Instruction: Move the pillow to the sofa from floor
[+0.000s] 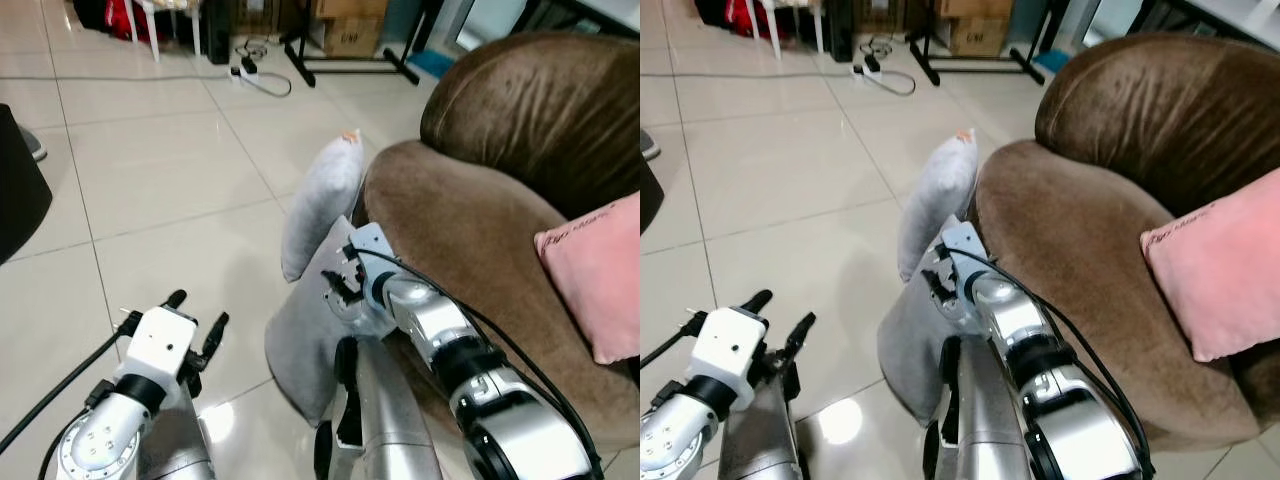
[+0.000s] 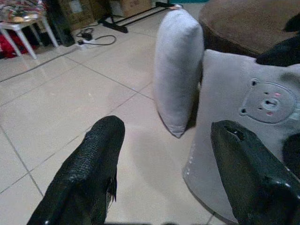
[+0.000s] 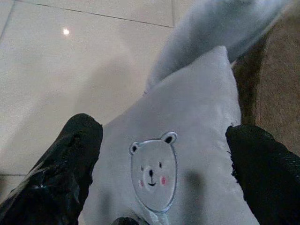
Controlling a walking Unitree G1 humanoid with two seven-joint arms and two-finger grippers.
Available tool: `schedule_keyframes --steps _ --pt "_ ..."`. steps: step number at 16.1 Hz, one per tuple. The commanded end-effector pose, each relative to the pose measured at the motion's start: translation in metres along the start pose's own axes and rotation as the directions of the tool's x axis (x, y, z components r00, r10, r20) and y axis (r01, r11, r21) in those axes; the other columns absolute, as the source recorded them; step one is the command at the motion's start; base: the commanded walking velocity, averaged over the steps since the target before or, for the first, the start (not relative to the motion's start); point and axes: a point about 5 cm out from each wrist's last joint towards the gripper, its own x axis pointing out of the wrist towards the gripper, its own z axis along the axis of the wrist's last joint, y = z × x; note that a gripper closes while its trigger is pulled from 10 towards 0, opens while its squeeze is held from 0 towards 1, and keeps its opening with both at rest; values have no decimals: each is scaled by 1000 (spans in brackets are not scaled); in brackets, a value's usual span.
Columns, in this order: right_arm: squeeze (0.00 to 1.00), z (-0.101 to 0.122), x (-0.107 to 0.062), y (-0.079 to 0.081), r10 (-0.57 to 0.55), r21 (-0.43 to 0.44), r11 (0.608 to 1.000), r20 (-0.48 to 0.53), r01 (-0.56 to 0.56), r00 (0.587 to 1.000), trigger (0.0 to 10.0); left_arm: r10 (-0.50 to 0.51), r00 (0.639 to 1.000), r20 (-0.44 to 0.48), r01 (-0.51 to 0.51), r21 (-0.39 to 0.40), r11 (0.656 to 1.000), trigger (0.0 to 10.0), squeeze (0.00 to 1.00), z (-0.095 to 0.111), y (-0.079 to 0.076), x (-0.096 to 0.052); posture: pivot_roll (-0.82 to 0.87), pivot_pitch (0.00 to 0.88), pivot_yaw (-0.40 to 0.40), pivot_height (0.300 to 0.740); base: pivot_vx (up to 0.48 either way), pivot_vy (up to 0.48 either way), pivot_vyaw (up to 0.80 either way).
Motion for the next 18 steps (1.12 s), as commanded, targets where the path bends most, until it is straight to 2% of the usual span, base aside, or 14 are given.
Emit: schedule_keyframes --steps 1,2,3,4,7,9,10,11,12,13,16,18 --pt "1000 -4 0 -9 -51 49 997 -8 51 999 10000 -41 999 15 41 -3 999 10000 0 5 -7 -1 -56 183 -177 480 0 0 0" --pt "1000 -2 1 -10 -65 89 994 11 63 998 10000 -54 998 20 54 -1 999 10000 0 8 -8 -1 -54 191 -167 480 0 0 0" --pt "1000 -2 1 -10 -63 94 994 17 61 998 10000 -57 998 22 57 -1 998 10000 0 9 -9 -2 -51 201 -150 480 0 0 0" --pt "1000 -1 3 -3 -34 99 995 37 30 999 10000 -81 996 25 81 5 997 10000 0 12 -8 -3 -49 222 -110 480 0 0 0" --pt "1000 1 6 -1 -82 126 989 48 75 995 10000 -137 990 30 136 34 990 10000 0 18 -6 -1 -30 270 -27 480 0 0 0" --pt "1000 6 6 -7 -160 195 970 80 142 984 10000 -189 981 30 188 48 981 10000 0 21 -5 -3 -26 290 32 480 0 0 0" --pt "1000 19 4 -10 -193 268 952 161 145 968 10000 -221 975 33 219 54 974 10000 0 24 -5 -3 -29 301 58 480 0 0 0" --pt "1000 22 4 -11 -197 285 948 184 140 963 10000 -228 973 34 226 55 973 10000 0 24 -5 -3 -30 303 61 480 0 0 0" --pt "129 34 2 -14 -216 317 939 253 131 943 10000 -249 968 36 246 61 967 10000 0 25 -6 -2 -33 309 65 480 0 0 0" --pt "0 41 0 -17 -228 336 934 295 122 928 10000 -256 966 38 254 65 965 10000 0 25 -7 -2 -34 311 62 480 0 0 0" --pt "0 47 -4 -24 -263 345 929 358 135 896 10000 -253 967 39 251 58 966 10000 0 26 -9 -3 -37 307 39 480 0 0 0" --pt "0 40 -3 -33 -308 270 935 296 230 904 10000 -247 968 36 245 54 968 10000 0 25 -9 -3 -36 299 23 480 0 0 0"
